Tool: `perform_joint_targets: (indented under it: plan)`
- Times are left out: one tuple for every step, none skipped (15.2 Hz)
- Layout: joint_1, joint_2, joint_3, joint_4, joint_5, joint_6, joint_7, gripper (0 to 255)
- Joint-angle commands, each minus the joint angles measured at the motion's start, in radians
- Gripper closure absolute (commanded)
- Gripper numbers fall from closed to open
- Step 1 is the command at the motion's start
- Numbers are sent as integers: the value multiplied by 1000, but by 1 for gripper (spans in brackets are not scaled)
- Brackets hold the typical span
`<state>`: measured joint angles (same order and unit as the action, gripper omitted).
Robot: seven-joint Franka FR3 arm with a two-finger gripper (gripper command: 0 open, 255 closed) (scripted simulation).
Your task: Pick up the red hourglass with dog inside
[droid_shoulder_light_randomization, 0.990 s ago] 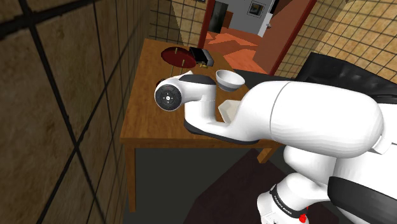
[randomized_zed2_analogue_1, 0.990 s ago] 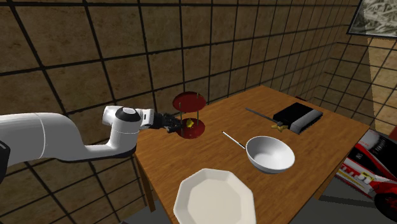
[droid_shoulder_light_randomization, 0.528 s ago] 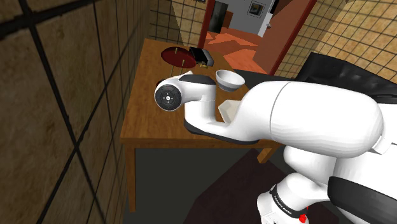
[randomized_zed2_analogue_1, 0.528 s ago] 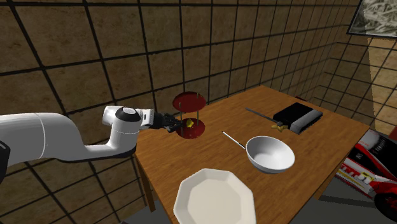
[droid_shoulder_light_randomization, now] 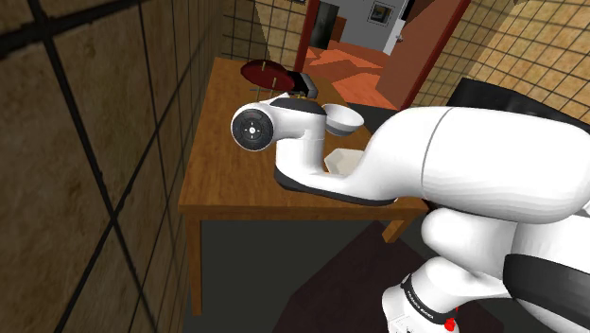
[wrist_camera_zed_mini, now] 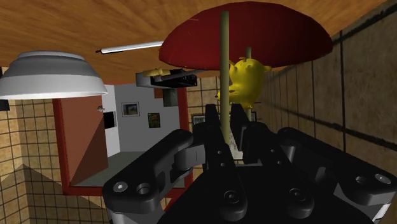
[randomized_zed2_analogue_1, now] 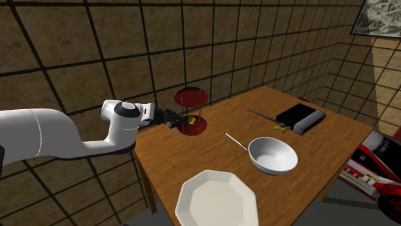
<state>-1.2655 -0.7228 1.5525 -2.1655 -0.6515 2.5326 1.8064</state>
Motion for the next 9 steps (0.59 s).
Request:
perform_joint_targets:
  plan:
    - [15, 12, -19, 10, 0, -15, -18, 255]
    - [22, 18, -28, 14, 0, -22, -27, 255]
    - [29, 24, -38, 19, 0, -30, -36, 255]
    - [36, 29, -47, 24, 1, -37, -45, 255]
    - [43, 35, -56, 29, 1, -44, -54, 255]
    - [50, 40, -65, 34, 2, -51, -64, 255]
    - [57, 45, -74, 39, 2, -58, -73, 255]
    - [63, 50, -83, 45, 3, -65, -82, 255]
    - [64, 51, -84, 45, 3, -67, -83, 255]
